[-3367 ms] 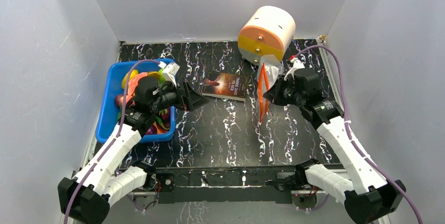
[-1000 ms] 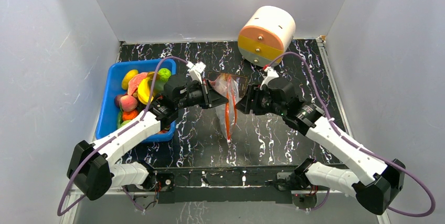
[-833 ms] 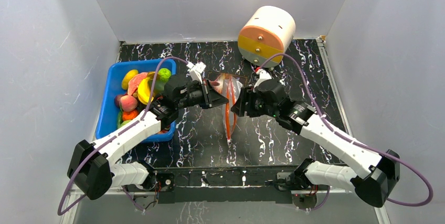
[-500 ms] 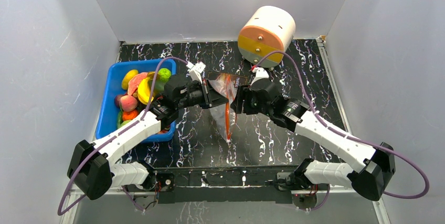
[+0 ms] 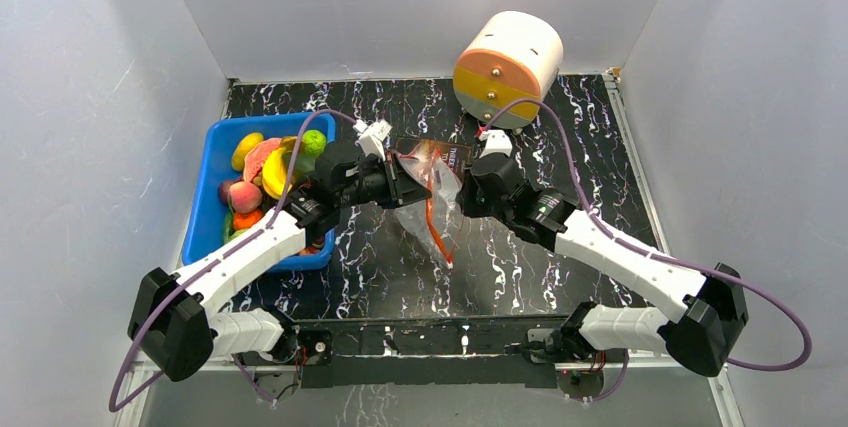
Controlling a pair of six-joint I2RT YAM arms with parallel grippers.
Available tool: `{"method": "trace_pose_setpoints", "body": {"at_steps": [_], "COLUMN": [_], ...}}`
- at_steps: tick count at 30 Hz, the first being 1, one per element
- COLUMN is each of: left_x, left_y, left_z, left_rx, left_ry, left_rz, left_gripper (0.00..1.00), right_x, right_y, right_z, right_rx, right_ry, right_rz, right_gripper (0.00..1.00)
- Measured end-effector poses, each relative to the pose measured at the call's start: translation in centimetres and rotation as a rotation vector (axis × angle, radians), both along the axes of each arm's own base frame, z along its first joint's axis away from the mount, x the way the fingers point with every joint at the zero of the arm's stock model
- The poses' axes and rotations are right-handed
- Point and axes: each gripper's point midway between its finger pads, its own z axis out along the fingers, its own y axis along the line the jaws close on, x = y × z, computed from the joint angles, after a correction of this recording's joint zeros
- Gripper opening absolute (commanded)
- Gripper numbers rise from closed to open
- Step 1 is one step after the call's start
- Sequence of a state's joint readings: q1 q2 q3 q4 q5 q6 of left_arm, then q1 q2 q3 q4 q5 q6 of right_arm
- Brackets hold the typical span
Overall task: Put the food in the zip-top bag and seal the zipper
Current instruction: Open the zipper of the food storage bag.
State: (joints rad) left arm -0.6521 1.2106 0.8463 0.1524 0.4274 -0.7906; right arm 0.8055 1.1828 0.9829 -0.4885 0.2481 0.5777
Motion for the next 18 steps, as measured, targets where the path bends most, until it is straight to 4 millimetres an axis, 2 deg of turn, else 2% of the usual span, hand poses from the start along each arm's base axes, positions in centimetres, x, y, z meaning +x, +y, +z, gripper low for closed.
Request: {"method": "trace_pose_setpoints", "body": {"at_steps": [1,10,14,17,18], "left_x": [0.1,1.2,2.1,2.5,2.5], "left_y": [0.2,3.6,4.3,4.1,4.0], "left_z": [-0.1,0.0,-0.5,-1.4,-1.8], "left_rx": [0.015,0.195,0.283,0.320,0.328], "left_ry": [0.000,-0.075,-0.079,-0.061,-0.051], "left_rz": [0.005,0.134,0.158,0.147,0.139], "left_gripper": [0.00,0.00,0.00,0.00,0.04], "right_x": [0.1,0.7,0.4,0.2,0.1], "right_y": [-0.3,-4.6,-5.1,-4.4,-4.1], "right_z": [0.0,0.6,0.4,0.7,0.8], "right_rx": [-0.009,-0.121,-0.146,-0.115,-0.101], "right_ry": [-0.006,-0.070,-0.050,-0.035,-0.030], "right_rz": [-0.015,-0.170,-0.175,-0.151,-0.145], "right_gripper": [0.00,0.00,0.00,0.00,0.00]}}
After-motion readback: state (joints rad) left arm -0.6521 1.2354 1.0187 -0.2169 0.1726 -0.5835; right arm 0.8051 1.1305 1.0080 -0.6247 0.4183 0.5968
